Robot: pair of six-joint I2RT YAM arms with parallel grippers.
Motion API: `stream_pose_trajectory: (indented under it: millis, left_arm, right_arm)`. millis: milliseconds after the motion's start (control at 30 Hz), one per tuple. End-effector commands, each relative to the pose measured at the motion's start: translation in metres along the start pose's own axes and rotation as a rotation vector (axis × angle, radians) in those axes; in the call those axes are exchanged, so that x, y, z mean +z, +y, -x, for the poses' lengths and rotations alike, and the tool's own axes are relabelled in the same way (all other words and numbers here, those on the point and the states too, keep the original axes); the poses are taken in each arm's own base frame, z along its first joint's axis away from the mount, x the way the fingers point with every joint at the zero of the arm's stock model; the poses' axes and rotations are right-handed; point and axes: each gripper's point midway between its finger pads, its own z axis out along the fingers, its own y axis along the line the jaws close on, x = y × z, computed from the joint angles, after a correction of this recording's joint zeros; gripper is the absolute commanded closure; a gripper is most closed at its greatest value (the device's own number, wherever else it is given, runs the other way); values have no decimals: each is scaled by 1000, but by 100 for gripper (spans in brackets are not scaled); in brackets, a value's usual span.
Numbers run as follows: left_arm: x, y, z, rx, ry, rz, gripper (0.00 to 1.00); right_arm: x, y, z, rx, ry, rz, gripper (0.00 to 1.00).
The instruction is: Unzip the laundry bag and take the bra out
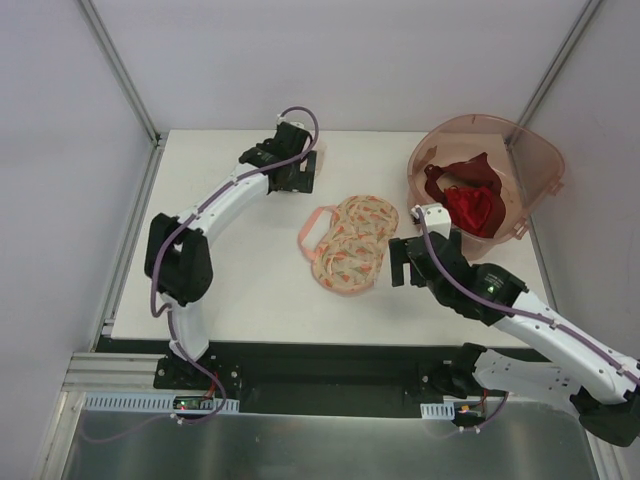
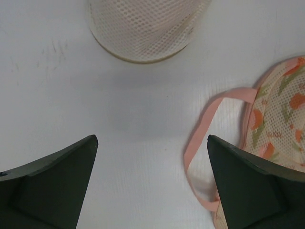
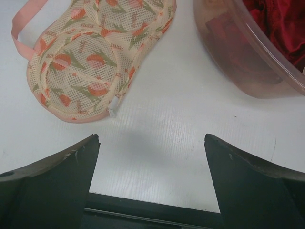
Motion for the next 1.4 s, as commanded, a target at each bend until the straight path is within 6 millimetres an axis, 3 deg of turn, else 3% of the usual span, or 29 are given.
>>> stream_pose_trajectory:
  millis: [0,33,100,133,367,500,667,833,933,967,1000,1033,1100,1233,1267,1333,1367]
  left_arm:
    - [32,-5,14,93,12,24,1]
    - [50,-6,7,138,39,34,1]
    - [63,-8,17,159,26,39,1]
    - [80,-9,11,188,47,43,1]
    - [124,-1,30,117,-3,5,2]
    - [144,-8,28,114,-11,-36,6]
    - [157,-14,27,126,-8,-51,13]
    - [164,-16,9,109,33,-60,21]
    - [168,-10,-2,104,56,-25,37]
    - [168,-9,-4,105,61,-23,45]
    - [165,-8,-3,112,59,-23,66]
    - [163,-7,-3,117,59,-22,79]
    - [148,-1,11,119,25,1,100]
    - [108,12,39,103,-52,55,100]
    - [83,17,53,87,-89,55,100]
    - [61,18,57,74,-101,32,100]
    - [35,19,68,63,-134,7,100]
  right_arm:
    - [2,-10,-3,-14,-14,-49,4]
    - [3,-9,-3,-17,-13,-46,4]
    - [6,-9,-5,-27,-7,-55,4]
    - [8,-9,-7,-36,1,-59,4]
    - [17,-4,-12,-67,24,-66,4]
    - [21,-3,-13,-87,28,-70,4]
    - [26,-1,-16,-105,44,-83,4]
    - [30,4,-14,-102,46,-77,4]
    - [31,7,-12,-100,47,-69,4]
    - [31,8,-12,-100,50,-67,4]
    - [31,9,-11,-99,49,-62,4]
    - [31,11,-10,-96,47,-58,4]
    - [31,12,-8,-92,46,-51,4]
    - [30,20,-4,-72,38,-14,4]
    - [30,21,-2,-66,34,-11,4]
    - [29,24,1,-52,28,-4,4]
    - [29,27,3,-46,28,8,4]
